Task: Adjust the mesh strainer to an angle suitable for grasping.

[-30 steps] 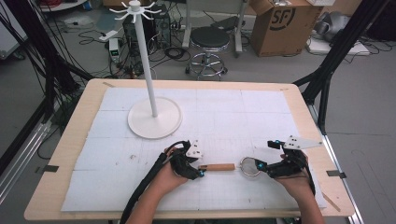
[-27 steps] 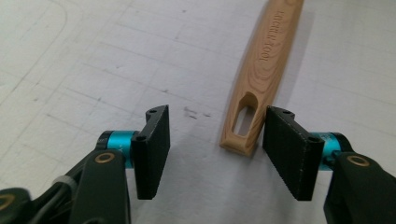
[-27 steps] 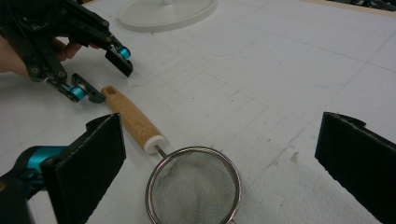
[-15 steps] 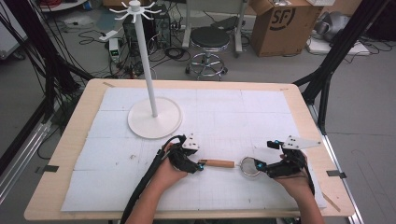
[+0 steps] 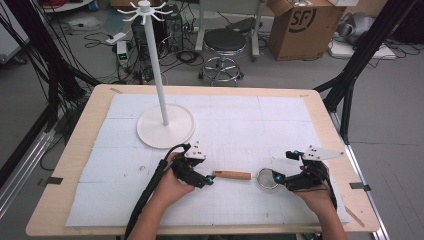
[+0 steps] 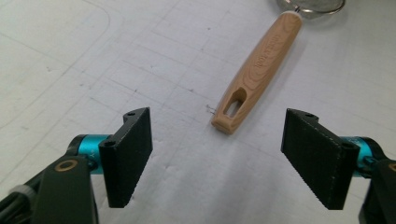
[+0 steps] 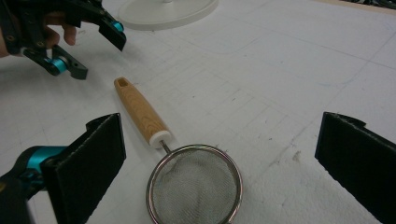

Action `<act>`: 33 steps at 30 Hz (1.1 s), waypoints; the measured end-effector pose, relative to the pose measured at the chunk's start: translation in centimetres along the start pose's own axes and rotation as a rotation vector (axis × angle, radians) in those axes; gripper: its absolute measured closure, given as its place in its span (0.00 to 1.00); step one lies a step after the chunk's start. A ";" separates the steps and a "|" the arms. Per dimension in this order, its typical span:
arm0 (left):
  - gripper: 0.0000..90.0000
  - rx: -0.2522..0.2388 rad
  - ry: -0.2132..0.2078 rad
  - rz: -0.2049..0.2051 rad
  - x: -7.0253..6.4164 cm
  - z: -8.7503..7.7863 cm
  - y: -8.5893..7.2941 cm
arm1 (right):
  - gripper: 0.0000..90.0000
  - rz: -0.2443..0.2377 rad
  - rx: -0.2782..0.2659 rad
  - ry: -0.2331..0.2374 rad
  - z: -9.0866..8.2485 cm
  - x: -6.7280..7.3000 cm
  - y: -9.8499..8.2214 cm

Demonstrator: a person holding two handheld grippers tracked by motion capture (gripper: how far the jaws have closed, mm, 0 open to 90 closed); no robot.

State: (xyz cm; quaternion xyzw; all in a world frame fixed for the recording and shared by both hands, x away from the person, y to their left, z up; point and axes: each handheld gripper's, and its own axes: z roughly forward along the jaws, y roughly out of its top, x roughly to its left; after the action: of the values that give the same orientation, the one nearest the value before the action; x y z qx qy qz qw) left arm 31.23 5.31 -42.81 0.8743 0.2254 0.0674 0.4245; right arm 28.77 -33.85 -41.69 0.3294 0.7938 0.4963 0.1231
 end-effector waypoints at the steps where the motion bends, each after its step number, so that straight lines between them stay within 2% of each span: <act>1: 0.26 -0.013 0.002 -0.002 0.0 -0.5 -0.1 | 0.01 0.000 0.001 0.001 0.0 0.0 0.0; 6: 0.21 -0.072 0.007 -0.004 0.3 -3.1 -1.1 | 0.01 -0.002 0.002 0.000 0.1 0.1 0.0; 11: 0.18 -0.144 0.004 -0.025 0.6 -5.2 -2.2 | 0.01 -0.003 0.014 -0.001 0.4 0.1 0.0; 19: 0.15 -0.168 0.010 -0.028 0.9 -6.2 -2.6 | 0.01 -0.015 0.018 0.007 0.7 0.3 0.1; 25: 0.13 -0.153 0.007 0.000 0.5 -6.5 -2.6 | 0.01 -0.007 0.005 0.009 0.6 0.1 0.2; 33: 0.06 -0.164 0.006 -0.012 0.8 -7.3 -2.8 | 0.01 0.005 0.009 0.004 0.6 -0.1 0.1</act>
State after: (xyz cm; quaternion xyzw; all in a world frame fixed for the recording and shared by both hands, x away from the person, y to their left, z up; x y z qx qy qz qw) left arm 28.73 12.37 -40.47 0.8351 0.2256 0.0858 0.4943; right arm 29.23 -33.41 -41.90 0.3308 0.7954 0.4938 0.1189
